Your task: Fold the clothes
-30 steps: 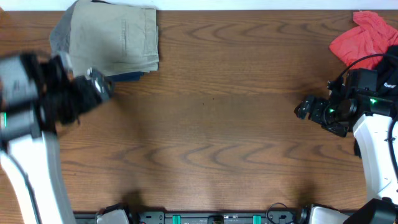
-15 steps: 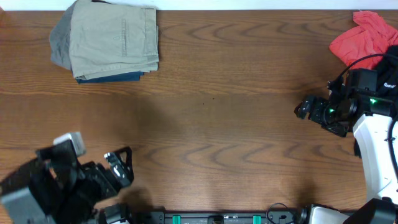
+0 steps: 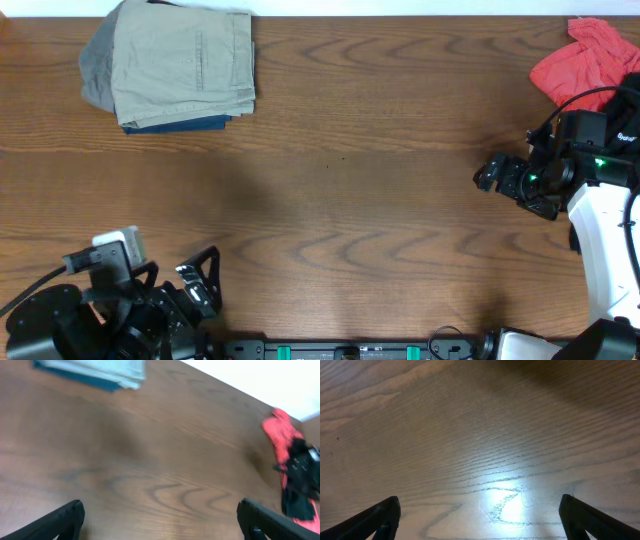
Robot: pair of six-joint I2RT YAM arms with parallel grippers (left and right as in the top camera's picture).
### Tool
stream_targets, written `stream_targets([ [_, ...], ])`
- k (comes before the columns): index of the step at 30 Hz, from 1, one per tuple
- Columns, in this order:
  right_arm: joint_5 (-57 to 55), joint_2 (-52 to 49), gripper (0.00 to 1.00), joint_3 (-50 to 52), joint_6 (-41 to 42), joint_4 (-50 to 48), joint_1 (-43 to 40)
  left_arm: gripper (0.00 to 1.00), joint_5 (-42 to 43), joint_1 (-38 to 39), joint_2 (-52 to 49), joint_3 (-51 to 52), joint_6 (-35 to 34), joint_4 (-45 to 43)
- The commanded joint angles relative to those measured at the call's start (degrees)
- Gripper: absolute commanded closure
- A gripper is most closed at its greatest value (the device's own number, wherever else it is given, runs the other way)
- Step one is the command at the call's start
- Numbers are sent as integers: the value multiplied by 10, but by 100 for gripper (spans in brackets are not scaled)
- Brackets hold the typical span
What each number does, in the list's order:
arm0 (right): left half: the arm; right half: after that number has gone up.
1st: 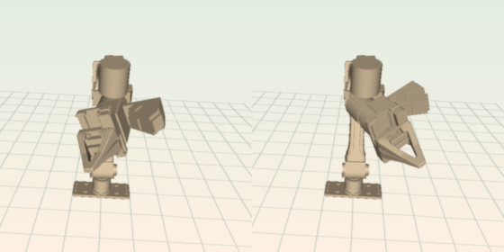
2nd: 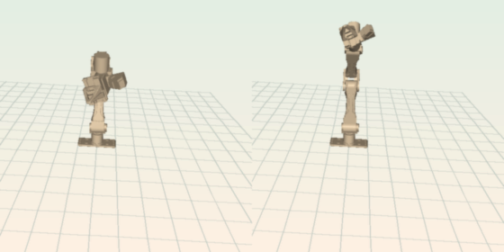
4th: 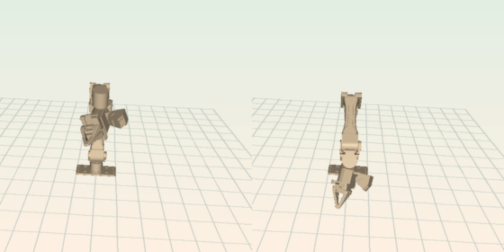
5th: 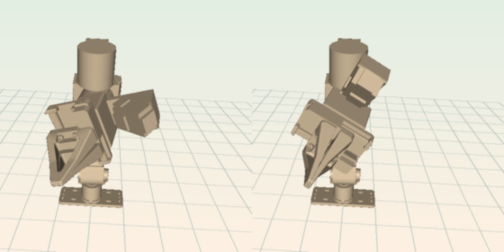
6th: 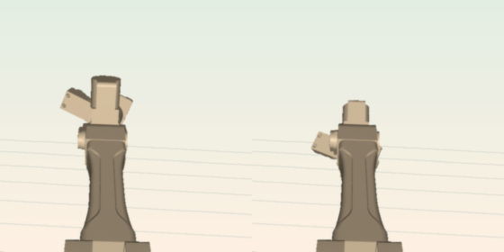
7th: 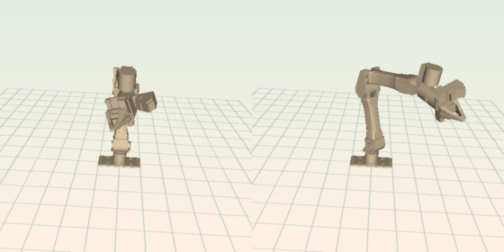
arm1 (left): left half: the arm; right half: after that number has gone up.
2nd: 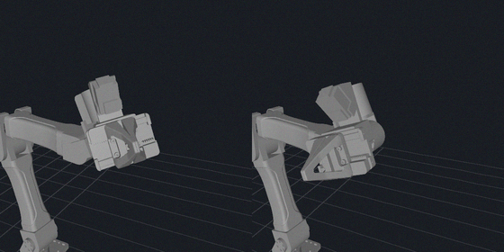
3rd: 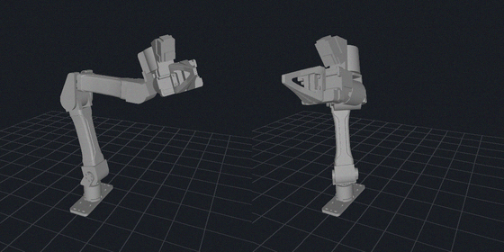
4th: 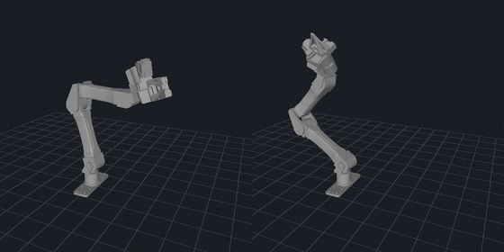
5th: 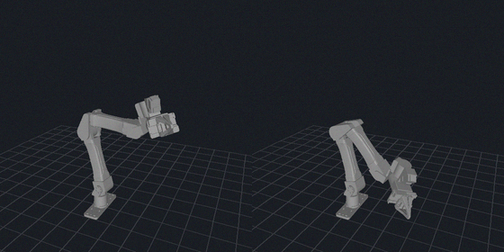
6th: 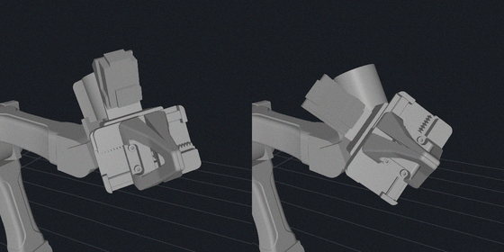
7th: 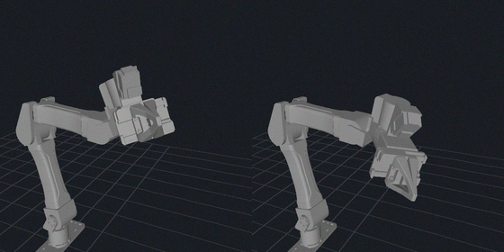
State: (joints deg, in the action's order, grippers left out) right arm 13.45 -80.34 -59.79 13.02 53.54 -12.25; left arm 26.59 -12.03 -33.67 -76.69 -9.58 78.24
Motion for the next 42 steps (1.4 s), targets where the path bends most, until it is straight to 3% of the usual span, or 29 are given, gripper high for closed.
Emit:
stream_targets([
  [1, 0, 5, 1, -4, 2, 0, -2, 2, -5, 55, 32, 33, 10, -58],
  [7, 0, 5, 1, -4, 2, 0, -2, 2, -76, 109, 129, 206, 10, -272],
  [19, 0, 5, 1, -4, 2, 0, -2, 2, -148, 108, 278, 583, 10, -697],
  [30, 1, 5, 1, -4, 2, 0, -2, 2, -240, 106, 336, 709, 10, -787],
  [42, 0, 5, 1, -4, 2, 0, -2, 2, -252, 86, 336, 765, 10, -818],
])
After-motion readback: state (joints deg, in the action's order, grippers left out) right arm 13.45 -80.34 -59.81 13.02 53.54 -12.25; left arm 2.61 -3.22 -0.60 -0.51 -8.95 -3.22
